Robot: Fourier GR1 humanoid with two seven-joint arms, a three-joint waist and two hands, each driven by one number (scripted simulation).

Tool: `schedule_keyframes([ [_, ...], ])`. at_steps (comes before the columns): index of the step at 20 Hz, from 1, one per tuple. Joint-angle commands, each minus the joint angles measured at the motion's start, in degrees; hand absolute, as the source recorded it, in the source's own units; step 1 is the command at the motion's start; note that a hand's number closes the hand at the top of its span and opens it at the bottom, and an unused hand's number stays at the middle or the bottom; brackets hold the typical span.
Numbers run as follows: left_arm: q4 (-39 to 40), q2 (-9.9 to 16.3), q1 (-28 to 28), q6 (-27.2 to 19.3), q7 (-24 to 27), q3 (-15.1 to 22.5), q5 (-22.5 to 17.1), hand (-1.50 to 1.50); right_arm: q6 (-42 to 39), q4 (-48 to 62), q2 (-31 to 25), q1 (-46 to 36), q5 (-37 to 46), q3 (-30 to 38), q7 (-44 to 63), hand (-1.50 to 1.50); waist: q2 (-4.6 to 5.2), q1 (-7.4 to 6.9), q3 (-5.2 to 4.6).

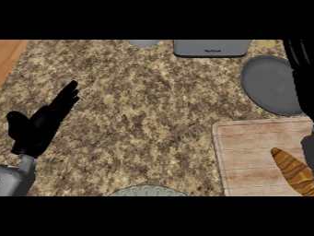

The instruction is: Pick the croissant from the cutting board and place it in the pan

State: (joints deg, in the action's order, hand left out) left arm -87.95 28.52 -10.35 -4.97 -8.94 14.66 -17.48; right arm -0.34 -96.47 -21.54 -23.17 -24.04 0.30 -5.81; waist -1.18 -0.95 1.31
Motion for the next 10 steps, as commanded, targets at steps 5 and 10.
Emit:
schedule_keyframes([
  [5, -1.20, -1.15, -2.38, -6.22, 3.58, -5.13, 1.78, 0.00, -32.66, 3.57, -7.16, 7.50, -5.53, -16.19, 0.37, 1.50, 2.38, -3.20, -1.01],
  [10, 1.97, -2.69, -0.20, -9.09, 6.41, -8.41, 1.30, 0.00, -45.64, 9.03, -19.54, 13.25, 1.31, -4.69, -19.64, -1.50, 2.01, 1.89, -0.78],
])
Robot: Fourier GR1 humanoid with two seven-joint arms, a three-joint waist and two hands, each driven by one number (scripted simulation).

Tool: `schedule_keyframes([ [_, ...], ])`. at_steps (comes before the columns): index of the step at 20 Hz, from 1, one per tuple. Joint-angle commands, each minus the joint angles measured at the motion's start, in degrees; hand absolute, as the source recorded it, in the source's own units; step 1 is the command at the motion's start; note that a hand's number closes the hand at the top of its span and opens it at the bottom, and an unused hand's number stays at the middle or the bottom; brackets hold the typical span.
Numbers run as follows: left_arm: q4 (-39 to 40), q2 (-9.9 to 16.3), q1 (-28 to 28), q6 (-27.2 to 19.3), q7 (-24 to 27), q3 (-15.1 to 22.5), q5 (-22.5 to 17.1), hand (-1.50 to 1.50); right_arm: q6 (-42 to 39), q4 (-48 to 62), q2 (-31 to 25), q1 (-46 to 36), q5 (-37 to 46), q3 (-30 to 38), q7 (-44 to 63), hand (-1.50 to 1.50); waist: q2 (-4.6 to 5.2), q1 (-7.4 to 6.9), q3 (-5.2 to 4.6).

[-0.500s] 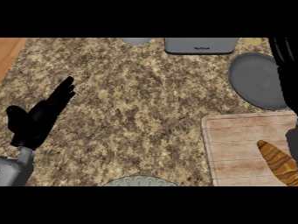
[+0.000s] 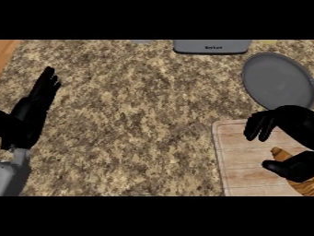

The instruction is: Pick the croissant from the cutting board and place it in the pan

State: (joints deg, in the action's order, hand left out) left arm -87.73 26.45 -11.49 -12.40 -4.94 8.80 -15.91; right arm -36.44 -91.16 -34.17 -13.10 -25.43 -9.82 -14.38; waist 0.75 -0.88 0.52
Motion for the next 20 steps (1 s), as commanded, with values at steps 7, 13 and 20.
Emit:
schedule_keyframes([
  [7, 0.59, -3.38, 0.97, -3.38, 2.55, -0.08, 1.43, 0.00, -15.75, 12.18, -18.96, 0.24, 8.97, 17.63, -26.87, -1.50, 0.03, 0.50, 0.04],
  [13, 1.67, -2.72, -0.46, -2.14, 2.29, -1.01, 0.75, 0.00, -13.43, 7.56, -28.95, -1.37, 19.39, 15.12, -31.37, -1.50, -0.06, -0.71, -0.08],
  [20, 2.98, -4.74, -2.51, -3.25, 2.01, 0.26, 2.32, 0.00, -8.10, 10.73, -35.84, -2.40, 24.81, 12.06, -41.81, -1.50, -0.05, -0.68, -0.25],
])
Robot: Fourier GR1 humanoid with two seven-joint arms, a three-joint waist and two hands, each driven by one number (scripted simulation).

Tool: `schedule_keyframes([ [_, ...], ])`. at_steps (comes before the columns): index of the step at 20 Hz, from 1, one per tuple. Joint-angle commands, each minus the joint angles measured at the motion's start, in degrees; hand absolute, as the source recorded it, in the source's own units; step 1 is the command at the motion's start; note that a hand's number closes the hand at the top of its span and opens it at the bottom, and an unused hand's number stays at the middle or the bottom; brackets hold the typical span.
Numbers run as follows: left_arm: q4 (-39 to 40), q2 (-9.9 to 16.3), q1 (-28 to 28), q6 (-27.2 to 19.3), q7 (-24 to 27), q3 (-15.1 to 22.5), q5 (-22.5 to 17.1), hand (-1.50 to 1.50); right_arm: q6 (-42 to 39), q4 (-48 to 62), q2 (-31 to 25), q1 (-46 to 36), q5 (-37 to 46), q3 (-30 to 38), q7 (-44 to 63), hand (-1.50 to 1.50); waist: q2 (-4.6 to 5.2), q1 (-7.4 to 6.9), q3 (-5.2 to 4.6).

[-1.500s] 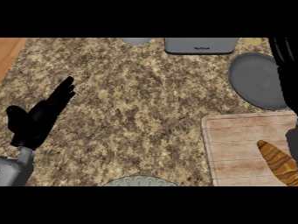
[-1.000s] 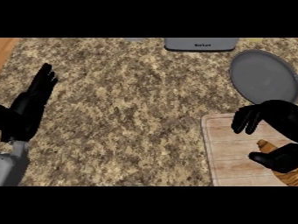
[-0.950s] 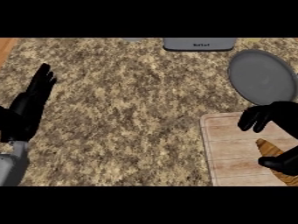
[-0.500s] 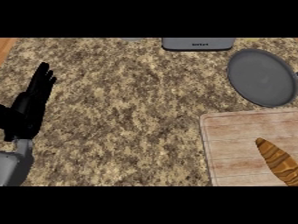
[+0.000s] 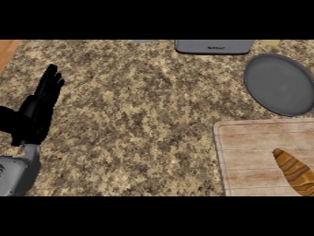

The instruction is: Pick the croissant from the cutting board and place it in the pan

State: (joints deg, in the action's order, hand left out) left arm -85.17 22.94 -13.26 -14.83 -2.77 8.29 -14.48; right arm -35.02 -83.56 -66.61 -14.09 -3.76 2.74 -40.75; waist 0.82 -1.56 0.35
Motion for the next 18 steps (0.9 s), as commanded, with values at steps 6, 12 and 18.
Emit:
schedule_keyframes([
  [6, 1.96, -0.05, -4.01, 0.23, -2.29, -0.85, 0.54, 0.00, -2.37, 2.83, -3.38, -1.52, 4.66, -5.75, -18.91, -1.50, -0.22, 0.15, -0.21],
  [12, 1.45, 0.77, -1.40, 1.25, -1.28, -2.55, -0.68, 0.00, -1.12, -3.26, -6.78, 4.11, 5.39, -12.84, -22.42, -1.50, -0.51, 0.69, -0.20],
  [18, 1.47, -1.05, 0.83, 0.21, 0.37, -1.13, 1.61, 0.00, 4.00, -5.26, -11.55, 7.13, 8.54, -14.60, -24.81, -1.50, -0.87, 1.67, -0.28],
])
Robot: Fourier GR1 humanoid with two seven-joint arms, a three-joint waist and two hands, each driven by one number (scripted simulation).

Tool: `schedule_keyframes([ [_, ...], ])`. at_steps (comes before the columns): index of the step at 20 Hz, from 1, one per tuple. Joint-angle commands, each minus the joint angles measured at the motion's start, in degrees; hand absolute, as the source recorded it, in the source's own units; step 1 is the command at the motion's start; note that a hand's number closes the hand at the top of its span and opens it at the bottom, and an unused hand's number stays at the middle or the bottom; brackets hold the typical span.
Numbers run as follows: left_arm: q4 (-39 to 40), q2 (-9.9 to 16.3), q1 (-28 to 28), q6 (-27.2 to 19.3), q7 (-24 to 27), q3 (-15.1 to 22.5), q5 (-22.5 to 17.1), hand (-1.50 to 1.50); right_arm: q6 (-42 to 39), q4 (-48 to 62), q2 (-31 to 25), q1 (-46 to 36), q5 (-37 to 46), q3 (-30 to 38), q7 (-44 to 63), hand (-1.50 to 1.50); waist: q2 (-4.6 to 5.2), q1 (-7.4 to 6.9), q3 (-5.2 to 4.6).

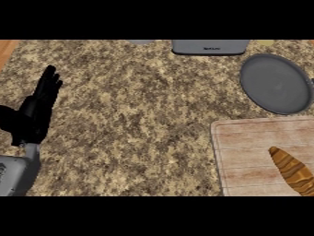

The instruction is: Pick the croissant from the cutting board and place it in the pan

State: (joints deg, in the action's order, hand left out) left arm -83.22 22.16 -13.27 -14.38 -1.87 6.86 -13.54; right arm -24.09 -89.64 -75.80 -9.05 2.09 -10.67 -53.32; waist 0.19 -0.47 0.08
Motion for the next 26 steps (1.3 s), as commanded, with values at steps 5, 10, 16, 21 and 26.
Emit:
schedule_keyframes([
  [5, 0.63, -0.59, 1.27, 1.32, 1.82, -1.46, 0.13, 0.00, -2.80, 1.37, 0.38, 2.17, 5.30, -4.72, -8.37, -1.50, -0.08, -0.10, -0.06],
  [10, 2.48, -1.41, -2.24, 1.89, -0.64, -2.03, 0.82, 0.00, -0.91, 7.85, 3.76, -1.31, 8.78, -5.67, -7.28, -1.50, 0.09, -0.30, -0.05],
  [16, -0.92, -2.52, 0.75, 1.28, -0.75, -0.84, 2.33, 0.00, -1.32, 9.94, 3.65, -3.09, 12.82, -9.31, -8.85, -1.50, -0.04, -0.69, -0.04],
  [21, -0.76, -1.99, -0.78, 2.37, -1.51, -2.55, 1.66, 0.00, -0.12, 8.91, 6.49, -5.21, 17.60, -14.37, -6.58, -1.50, -0.04, -0.60, -0.07],
  [26, 1.98, -5.65, -1.57, -0.62, -0.57, -0.41, 5.82, 0.00, 4.74, 9.90, 9.53, -4.21, 22.04, -16.22, -7.95, -1.50, -0.06, 0.41, -0.07],
])
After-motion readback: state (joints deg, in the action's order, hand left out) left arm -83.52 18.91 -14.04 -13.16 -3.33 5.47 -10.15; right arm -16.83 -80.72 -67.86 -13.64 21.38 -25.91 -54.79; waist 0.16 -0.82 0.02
